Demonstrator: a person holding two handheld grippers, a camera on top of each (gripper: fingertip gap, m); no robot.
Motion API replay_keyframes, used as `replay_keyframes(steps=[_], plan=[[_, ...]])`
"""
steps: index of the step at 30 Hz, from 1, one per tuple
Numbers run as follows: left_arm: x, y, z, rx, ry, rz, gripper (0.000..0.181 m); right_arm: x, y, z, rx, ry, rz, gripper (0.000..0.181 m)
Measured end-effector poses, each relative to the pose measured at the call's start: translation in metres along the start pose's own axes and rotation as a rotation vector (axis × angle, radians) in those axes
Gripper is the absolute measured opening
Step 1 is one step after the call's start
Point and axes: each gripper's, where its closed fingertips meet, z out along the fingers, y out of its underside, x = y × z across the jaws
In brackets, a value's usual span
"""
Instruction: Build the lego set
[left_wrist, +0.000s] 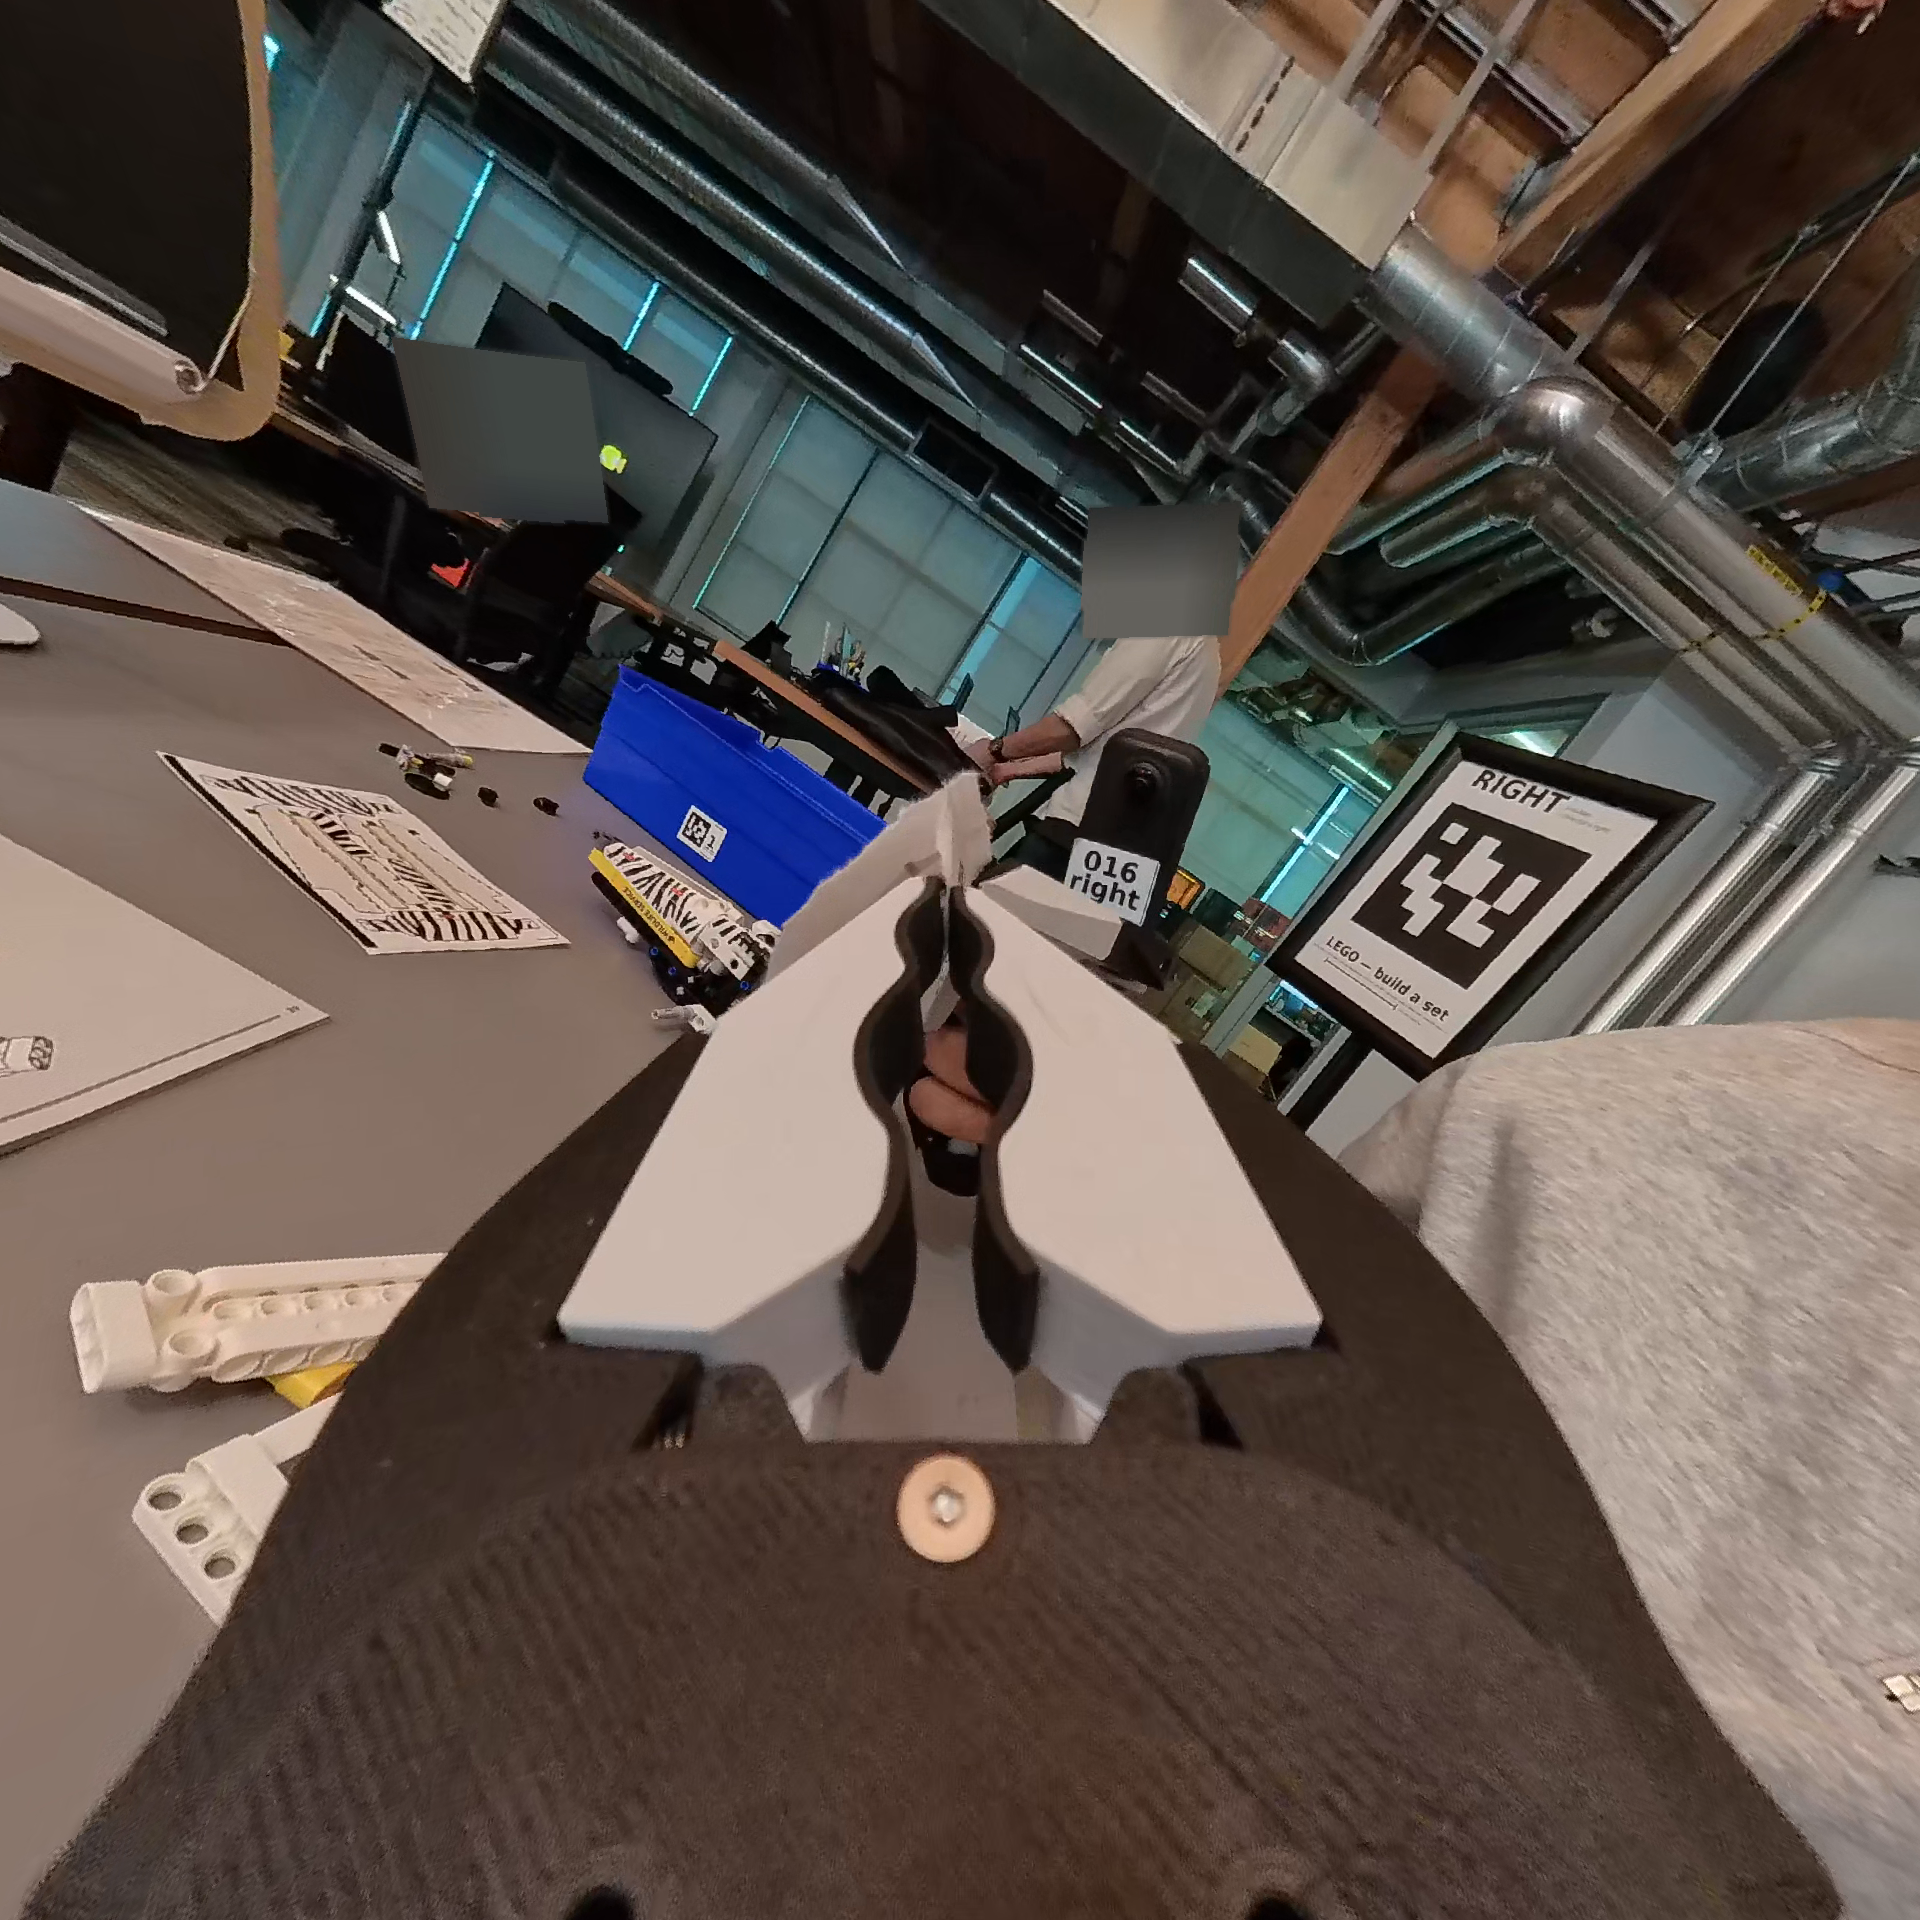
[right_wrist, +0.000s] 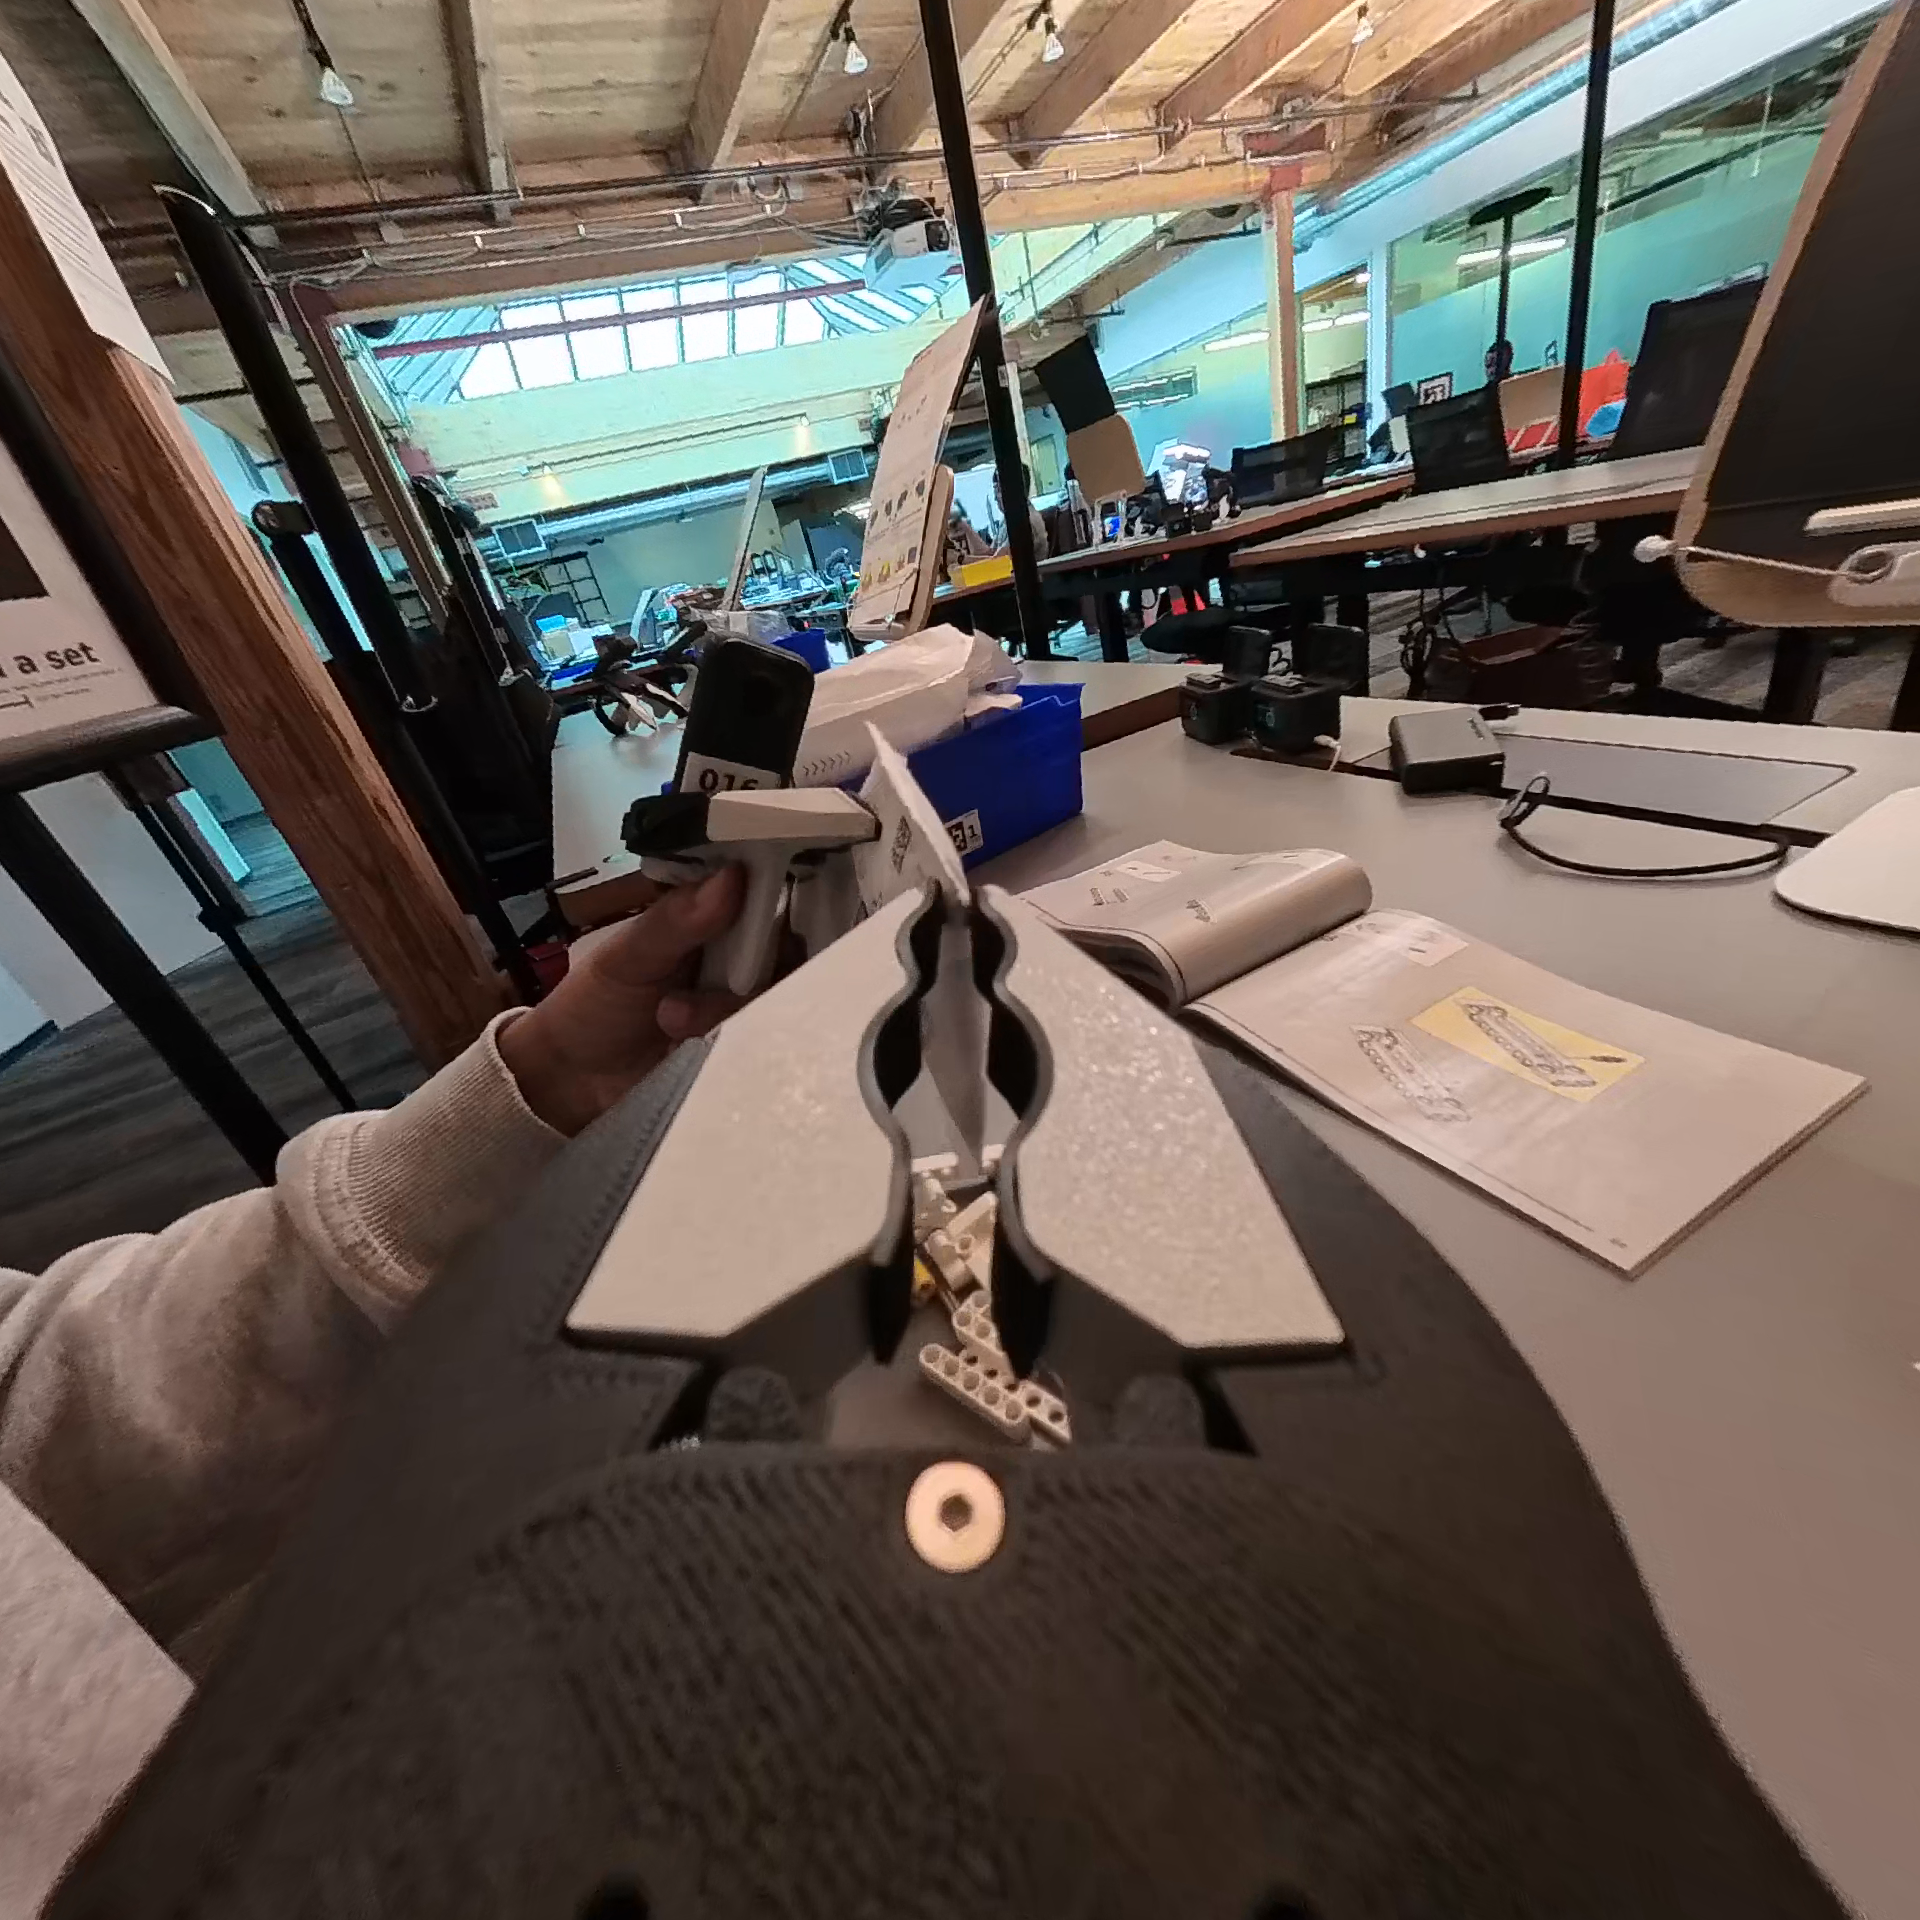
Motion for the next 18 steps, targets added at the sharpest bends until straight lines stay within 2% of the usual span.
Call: replay_keyframes(steps=[1,6,10,13,18], plan=[[-0.001,0.0,0.0,0.0,-0.004,-0.001,0.0,0.0,0.001,0.0,-0.004,0.001,0.0,0.002],[-0.015,0.004,0.0,-0.007,-0.065,-0.02,0.002,0.007,0.005,0.0,-0.052,0.035,-0.003,0.001],[-0.033,0.003,-0.008,-0.001,-0.153,-0.049,0.032,0.022,0.011,-0.004,-0.14,0.105,-0.025,0.002],[-0.043,-0.001,-0.019,0.007,-0.22,-0.036,0.034,0.033,0.022,-0.006,-0.259,0.162,-0.081,0.002],[-0.05,-0.012,-0.036,0.046,-0.274,-0.024,0.034,0.045,0.055,-0.004,-0.567,0.204,-0.22,0.002]])
